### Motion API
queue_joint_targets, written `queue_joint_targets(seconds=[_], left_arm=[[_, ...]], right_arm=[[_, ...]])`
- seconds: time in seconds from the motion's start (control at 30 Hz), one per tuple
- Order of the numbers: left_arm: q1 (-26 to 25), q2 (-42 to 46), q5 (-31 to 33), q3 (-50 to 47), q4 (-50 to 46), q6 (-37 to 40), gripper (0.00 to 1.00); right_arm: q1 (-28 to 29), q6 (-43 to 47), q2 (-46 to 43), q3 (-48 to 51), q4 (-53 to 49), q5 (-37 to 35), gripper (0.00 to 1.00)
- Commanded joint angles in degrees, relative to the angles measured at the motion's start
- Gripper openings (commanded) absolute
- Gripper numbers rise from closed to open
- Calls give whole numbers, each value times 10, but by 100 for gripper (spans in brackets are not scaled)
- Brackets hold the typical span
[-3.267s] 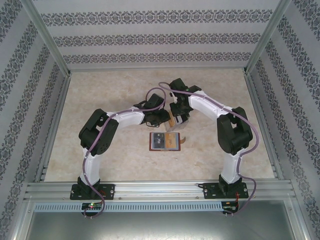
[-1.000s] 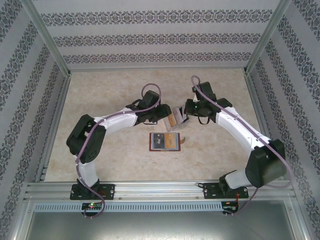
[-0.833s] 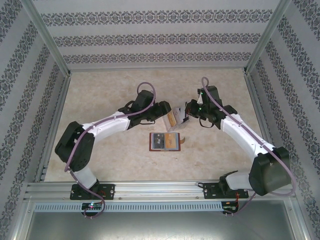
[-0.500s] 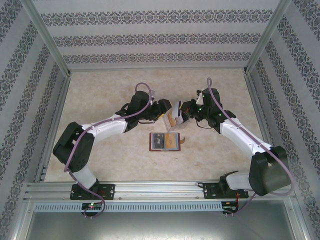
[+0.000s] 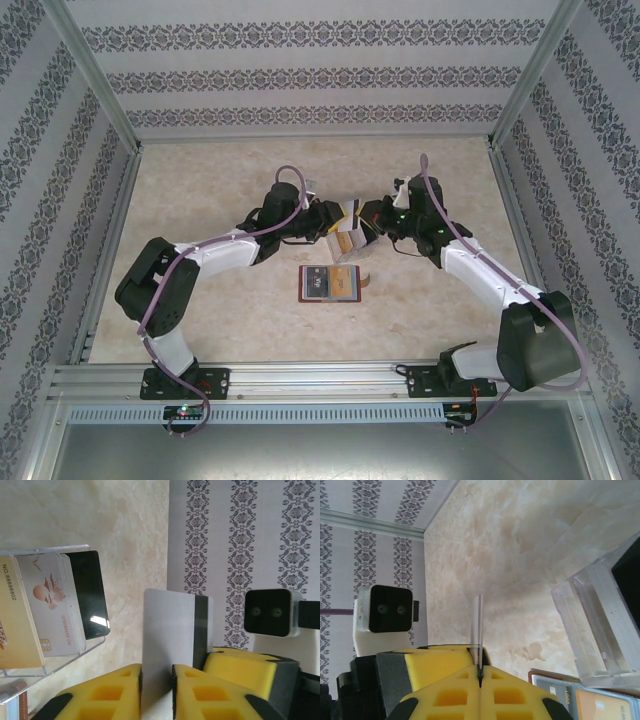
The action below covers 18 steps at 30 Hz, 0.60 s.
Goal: Put the credit cards into the card holder
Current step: Pick up the credit card from the storage box.
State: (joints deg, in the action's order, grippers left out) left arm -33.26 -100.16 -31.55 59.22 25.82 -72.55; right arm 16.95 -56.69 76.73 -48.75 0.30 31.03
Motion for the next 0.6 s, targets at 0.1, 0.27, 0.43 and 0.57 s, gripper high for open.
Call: queue_joint_targets(seconds=[0.1, 0.27, 0.43, 0.57], left_arm=[[9, -3, -10, -17, 58, -34, 10], [14, -3, -26, -34, 111, -74, 3], [15, -13, -52, -36, 158, -111, 3], [15, -23, -55, -46, 215, -154, 3]], right_arm=[[-8, 4, -3, 19, 14, 31, 9], [-23, -9, 2, 26, 31, 70, 23], [-38, -30, 26, 25, 69, 130, 25], [-44, -50, 42, 26, 88, 147, 25]])
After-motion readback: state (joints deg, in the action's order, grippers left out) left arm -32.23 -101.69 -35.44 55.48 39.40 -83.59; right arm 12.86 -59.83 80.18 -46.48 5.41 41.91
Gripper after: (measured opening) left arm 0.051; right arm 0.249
